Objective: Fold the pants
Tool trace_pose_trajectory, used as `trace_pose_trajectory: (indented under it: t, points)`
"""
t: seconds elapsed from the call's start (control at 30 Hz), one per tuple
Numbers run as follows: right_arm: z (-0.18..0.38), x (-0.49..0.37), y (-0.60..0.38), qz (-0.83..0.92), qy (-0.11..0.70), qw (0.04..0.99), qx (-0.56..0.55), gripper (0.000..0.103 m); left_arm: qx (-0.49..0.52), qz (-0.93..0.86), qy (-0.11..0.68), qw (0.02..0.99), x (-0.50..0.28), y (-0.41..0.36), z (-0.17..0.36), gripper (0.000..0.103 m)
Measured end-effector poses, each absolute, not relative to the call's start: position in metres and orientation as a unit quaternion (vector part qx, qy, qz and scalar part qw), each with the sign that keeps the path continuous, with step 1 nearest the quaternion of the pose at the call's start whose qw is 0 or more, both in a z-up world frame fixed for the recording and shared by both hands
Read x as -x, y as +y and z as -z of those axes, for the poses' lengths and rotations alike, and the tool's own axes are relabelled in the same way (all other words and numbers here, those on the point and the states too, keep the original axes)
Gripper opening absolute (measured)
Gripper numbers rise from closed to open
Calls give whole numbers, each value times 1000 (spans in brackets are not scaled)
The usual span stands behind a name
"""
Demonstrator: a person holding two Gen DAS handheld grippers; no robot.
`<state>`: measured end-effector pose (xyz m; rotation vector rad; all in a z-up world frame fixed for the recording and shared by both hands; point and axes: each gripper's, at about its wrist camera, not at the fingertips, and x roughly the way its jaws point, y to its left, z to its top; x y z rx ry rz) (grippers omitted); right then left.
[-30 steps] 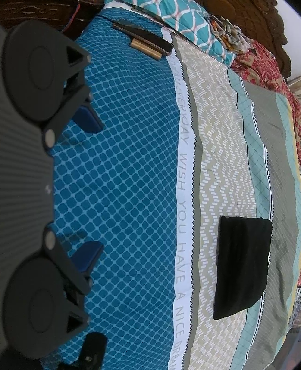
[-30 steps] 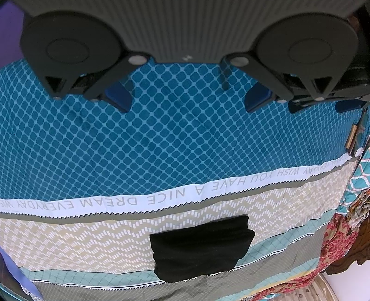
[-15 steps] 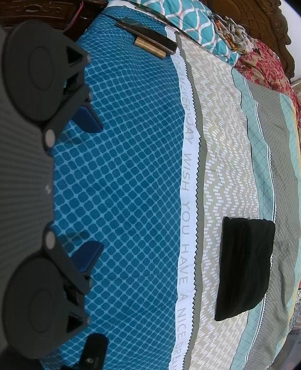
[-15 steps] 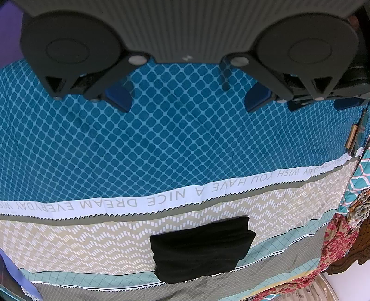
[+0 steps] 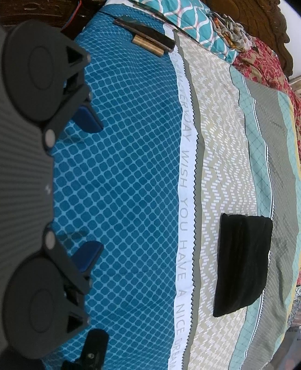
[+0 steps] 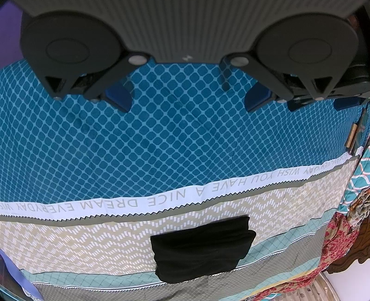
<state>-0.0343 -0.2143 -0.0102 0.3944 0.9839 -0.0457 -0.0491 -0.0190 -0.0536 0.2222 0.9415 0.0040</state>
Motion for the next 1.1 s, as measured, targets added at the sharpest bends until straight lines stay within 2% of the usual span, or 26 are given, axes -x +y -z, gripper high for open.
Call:
trace_pose_trajectory:
  t: [1.1]
  points:
    - [7,34,-216,26,461,865,-196,103,-114,-19,443,889,51,-19,49,103]
